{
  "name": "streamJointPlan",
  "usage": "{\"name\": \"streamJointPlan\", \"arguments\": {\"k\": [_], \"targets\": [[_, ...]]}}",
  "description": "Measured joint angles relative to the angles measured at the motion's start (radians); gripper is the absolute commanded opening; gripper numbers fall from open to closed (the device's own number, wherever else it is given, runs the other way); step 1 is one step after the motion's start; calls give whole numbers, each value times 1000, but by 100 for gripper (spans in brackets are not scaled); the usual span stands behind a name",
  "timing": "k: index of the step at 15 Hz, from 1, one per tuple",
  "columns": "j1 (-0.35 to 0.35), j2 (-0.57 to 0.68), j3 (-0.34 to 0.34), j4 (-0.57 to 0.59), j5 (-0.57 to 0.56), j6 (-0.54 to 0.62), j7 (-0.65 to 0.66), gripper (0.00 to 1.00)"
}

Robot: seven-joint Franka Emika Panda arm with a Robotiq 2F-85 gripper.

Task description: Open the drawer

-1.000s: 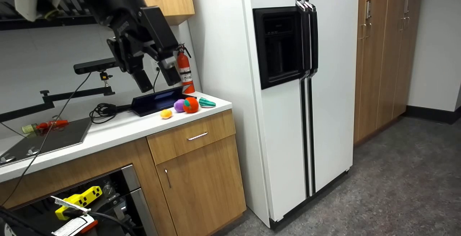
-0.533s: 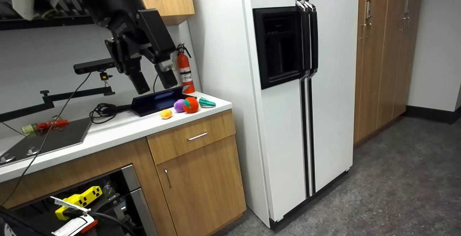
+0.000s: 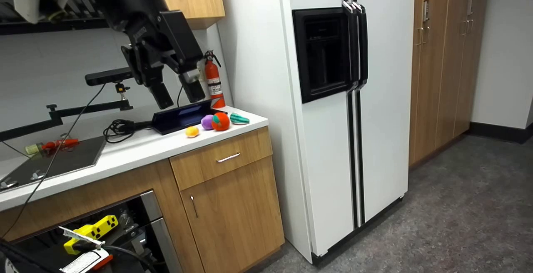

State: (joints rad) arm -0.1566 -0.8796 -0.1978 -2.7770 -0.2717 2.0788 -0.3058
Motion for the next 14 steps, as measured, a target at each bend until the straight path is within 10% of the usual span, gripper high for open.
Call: {"name": "streamJointPlan", "arguments": {"k": [14], "targets": [[13, 2, -4, 0, 4, -13, -5, 100]]}}
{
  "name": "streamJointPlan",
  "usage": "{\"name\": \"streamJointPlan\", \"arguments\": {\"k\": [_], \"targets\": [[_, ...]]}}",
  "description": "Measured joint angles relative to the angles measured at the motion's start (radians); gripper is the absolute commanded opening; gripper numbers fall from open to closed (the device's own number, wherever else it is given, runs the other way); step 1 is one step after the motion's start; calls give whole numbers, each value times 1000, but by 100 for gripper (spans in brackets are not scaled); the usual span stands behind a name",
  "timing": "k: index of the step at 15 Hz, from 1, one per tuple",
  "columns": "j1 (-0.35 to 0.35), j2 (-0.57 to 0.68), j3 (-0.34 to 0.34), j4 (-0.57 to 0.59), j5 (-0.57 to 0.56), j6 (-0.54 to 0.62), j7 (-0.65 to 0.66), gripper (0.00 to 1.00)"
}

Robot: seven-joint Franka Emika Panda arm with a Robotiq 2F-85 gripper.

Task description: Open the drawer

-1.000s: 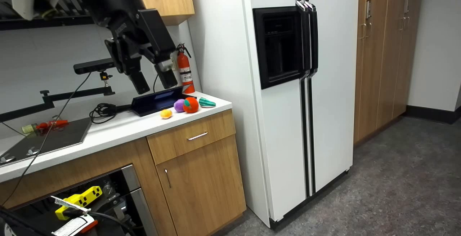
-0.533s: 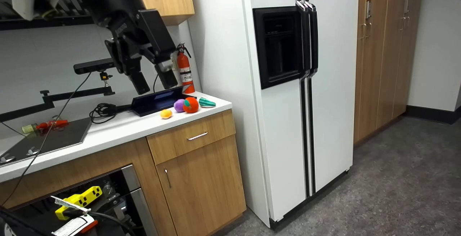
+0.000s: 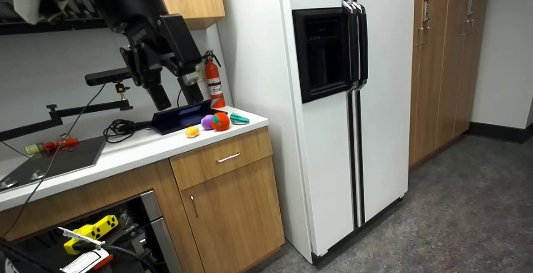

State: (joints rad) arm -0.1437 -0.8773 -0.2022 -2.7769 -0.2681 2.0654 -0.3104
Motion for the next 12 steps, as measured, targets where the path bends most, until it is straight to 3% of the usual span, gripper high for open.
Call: {"name": "streamJointPlan", "arguments": {"k": [12], "targets": [[2, 0, -1, 1, -6, 15, -9, 100]]}}
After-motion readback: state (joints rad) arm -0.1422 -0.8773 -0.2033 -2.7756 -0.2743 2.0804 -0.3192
